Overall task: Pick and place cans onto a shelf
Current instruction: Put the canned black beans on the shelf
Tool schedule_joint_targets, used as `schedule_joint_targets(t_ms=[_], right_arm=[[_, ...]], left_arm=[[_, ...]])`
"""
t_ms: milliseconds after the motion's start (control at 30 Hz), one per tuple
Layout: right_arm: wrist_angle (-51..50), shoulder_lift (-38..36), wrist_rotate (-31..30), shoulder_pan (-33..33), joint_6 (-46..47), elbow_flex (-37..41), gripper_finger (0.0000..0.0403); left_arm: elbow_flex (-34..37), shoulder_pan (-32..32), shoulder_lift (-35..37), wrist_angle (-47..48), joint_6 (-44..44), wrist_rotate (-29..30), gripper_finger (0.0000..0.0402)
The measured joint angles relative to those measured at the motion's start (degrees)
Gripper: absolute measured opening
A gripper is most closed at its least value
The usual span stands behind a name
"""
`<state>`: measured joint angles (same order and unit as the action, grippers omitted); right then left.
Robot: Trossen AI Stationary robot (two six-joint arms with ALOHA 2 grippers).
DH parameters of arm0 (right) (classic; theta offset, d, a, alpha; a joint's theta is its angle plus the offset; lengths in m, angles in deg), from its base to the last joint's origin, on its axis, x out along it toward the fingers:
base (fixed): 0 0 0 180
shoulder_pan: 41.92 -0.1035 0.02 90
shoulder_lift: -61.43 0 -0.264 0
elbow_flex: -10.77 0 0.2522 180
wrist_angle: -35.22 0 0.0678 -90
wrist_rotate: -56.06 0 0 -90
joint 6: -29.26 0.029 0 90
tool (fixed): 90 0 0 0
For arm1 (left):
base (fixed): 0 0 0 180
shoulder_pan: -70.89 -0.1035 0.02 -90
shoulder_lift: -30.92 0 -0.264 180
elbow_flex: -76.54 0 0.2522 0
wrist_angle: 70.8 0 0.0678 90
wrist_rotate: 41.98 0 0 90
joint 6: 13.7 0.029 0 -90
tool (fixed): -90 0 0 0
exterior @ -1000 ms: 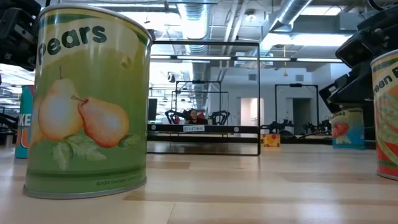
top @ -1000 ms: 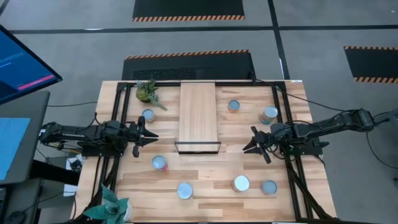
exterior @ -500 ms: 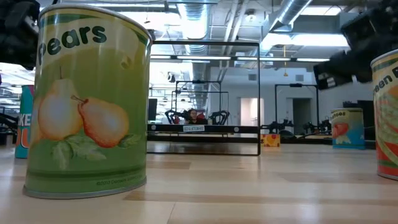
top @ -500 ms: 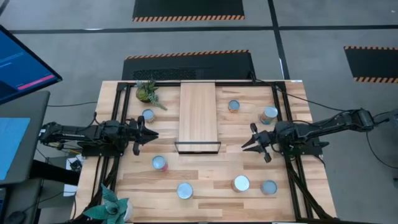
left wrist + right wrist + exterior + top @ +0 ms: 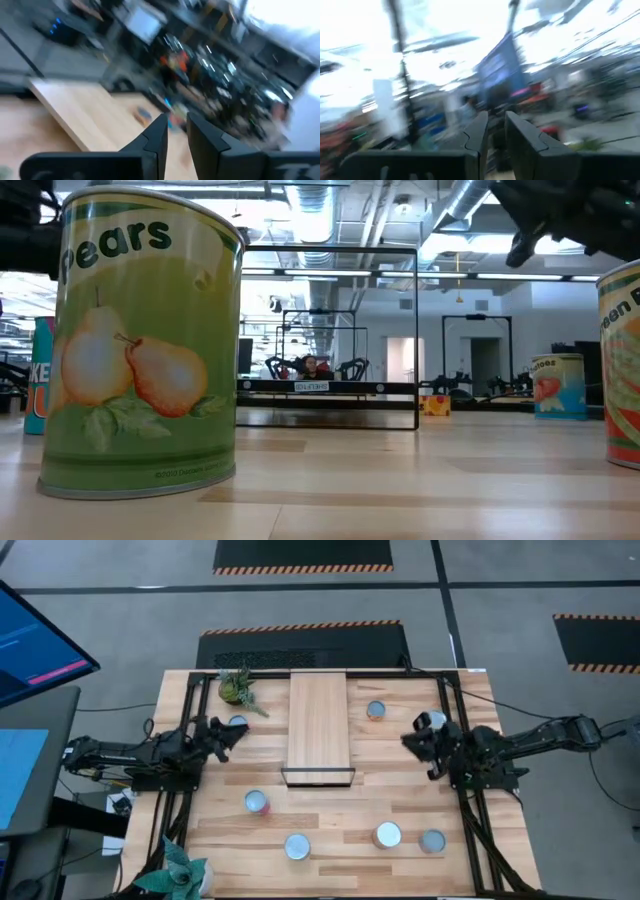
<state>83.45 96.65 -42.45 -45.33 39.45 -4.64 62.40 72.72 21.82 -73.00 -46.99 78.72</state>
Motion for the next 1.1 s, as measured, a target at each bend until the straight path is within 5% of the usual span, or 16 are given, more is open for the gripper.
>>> schedule_joint_targets(t_ms=[167,633,867,1100], right_arm=[[-1.9,0.8,-8.9,1.9,-0.6,-5.1,0.0092],[-33.6,9.5,-9.5,11.7,-0.8,-24.0,0.0092],[-49.7,9.5,-9.6,19.6,-0.4,-31.3,0.0092],[-61.4,9.4,-9.4,25.8,-1.6,-36.2,0.0092]], left_arm=[[-0.1,-0.2,0.0,-5.2,2.7,4.1,0.0061],[-4.5,-3.8,0.0,-14.6,29.8,3.5,0.0061],[-20.8,-6.0,-3.1,6.5,38.9,3.1,0.0061],[-40.6,-9.7,-18.8,40.3,35.0,6.0,0.0061]])
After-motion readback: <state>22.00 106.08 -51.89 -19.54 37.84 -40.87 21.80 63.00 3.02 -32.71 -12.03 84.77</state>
